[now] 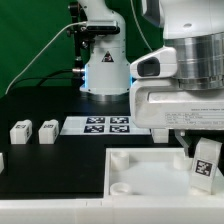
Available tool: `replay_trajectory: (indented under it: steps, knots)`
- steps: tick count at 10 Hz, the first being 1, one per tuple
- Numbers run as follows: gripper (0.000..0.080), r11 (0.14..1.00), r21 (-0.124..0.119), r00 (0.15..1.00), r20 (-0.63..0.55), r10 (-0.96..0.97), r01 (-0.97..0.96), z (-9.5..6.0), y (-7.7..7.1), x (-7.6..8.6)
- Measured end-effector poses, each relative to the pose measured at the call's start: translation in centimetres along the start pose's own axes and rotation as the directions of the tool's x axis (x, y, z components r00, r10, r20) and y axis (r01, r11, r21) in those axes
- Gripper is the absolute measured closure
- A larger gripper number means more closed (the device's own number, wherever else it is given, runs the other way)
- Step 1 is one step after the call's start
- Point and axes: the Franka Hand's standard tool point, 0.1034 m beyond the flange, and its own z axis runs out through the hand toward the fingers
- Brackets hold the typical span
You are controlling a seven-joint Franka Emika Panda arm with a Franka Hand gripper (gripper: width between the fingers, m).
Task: Assemble one leg
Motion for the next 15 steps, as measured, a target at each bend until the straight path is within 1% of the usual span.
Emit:
replay_trajectory:
  steps: [1, 2, 3, 5, 6, 7, 8, 9, 10, 11, 12, 13, 14, 15]
  knots:
    - [0.0479, 0.99, 0.008, 0.99, 0.006, 0.141, -0.141, 0.04, 0.1, 0.16]
    - [0.0479, 0.962, 0.018, 0.962, 0.016, 0.271, -0.271, 0.03, 0.14, 0.35]
    - [0.0479, 0.935, 0.016, 0.935, 0.018, 0.355, -0.355, 0.07, 0.08, 0.26]
    - [0.0479, 0.789, 0.025, 0.789, 0.042, 0.613, -0.614, 0.32, -0.19, -0.14]
    - [0.048, 0.741, 0.039, 0.742, 0.049, 0.668, -0.67, 0.36, -0.18, -0.11]
    - [0.048, 0.661, 0.058, 0.663, 0.053, 0.746, -0.748, 0.51, -0.28, -0.21]
    - [0.048, 0.658, 0.056, 0.66, 0.054, 0.749, -0.751, 0.6, -0.27, -0.32]
    - [0.048, 0.685, 0.058, 0.688, 0.051, 0.724, -0.726, 0.61, -0.27, -0.32]
    - [0.0301, 0.717, 0.059, 0.719, 0.049, 0.693, -0.695, 0.66, -0.26, -0.35]
    - [0.0199, 0.795, 0.052, 0.797, 0.036, 0.603, -0.604, 0.71, -0.22, -0.52]
    - [0.0199, 0.879, 0.04, 0.88, 0.023, 0.474, -0.475, 0.58, -0.3, -0.54]
    - [0.0158, 0.942, 0.034, 0.943, 0.004, 0.333, -0.333, 0.42, -0.45, -0.39]
    - [0.0152, 0.981, 0.031, 0.982, -0.01, 0.19, -0.19, 0.42, -0.44, -0.31]
    - [0.0152, 0.996, 0.029, 0.997, -0.013, 0.08, -0.08, 0.43, -0.37, -0.26]
